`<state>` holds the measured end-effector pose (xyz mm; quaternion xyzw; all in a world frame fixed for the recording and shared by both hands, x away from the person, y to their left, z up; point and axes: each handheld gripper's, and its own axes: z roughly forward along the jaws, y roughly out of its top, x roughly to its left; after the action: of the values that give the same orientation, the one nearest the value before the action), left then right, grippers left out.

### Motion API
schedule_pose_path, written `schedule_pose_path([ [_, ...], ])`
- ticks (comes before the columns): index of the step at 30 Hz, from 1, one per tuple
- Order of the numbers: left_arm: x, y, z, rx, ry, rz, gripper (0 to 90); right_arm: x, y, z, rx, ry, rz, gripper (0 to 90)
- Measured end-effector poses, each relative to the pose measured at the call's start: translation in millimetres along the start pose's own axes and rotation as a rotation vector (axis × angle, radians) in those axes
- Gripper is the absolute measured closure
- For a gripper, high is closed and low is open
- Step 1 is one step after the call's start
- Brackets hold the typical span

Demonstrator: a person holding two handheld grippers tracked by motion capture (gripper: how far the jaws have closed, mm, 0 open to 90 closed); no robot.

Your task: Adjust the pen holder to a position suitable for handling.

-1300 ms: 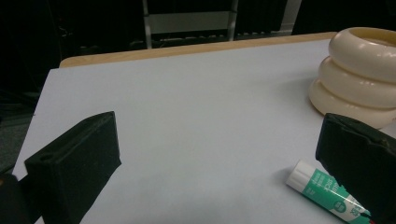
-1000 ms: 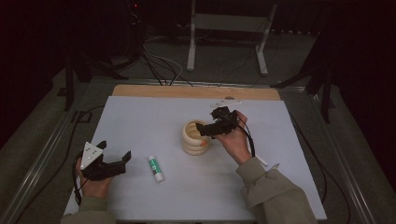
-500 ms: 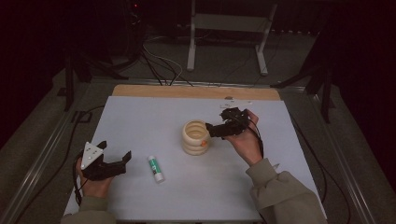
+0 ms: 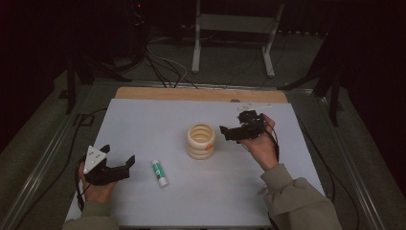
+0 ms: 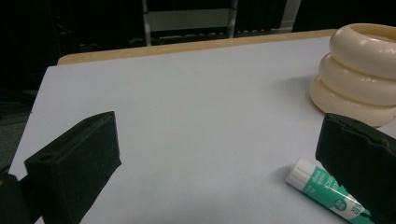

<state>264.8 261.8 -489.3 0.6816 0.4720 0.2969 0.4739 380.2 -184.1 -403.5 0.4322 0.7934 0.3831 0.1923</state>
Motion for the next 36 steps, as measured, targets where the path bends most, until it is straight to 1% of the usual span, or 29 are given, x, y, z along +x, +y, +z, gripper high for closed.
schedule_pose_path([
  [5, -0.2, -0.3, 0.1, 0.000, 0.000, -0.002, 0.4, -9.1, -3.9, -3.4, 0.004, -0.006, 0.010, 0.4],
  [14, -0.2, -0.3, 1.0, 0.005, -0.001, 0.001, 0.4, -19.9, -9.8, -6.6, 0.015, -0.007, -0.002, 0.4],
  [17, 0.2, -0.4, 0.6, 0.004, 0.001, -0.001, 0.4, -24.8, -13.6, -6.9, 0.028, 0.000, -0.012, 0.4],
  [23, -0.1, -0.5, 0.7, 0.004, 0.002, -0.001, 0.4, -33.5, -21.7, -5.5, 0.055, 0.010, -0.011, 0.4],
  [27, -0.2, -0.4, 1.4, 0.006, 0.000, 0.001, 0.4, -38.2, -25.6, -6.2, 0.073, 0.009, -0.015, 0.4],
  [36, -0.2, -0.5, 1.1, 0.004, -0.001, 0.000, 0.4, -46.0, -31.0, -7.5, 0.090, -0.002, -0.010, 0.4],
])
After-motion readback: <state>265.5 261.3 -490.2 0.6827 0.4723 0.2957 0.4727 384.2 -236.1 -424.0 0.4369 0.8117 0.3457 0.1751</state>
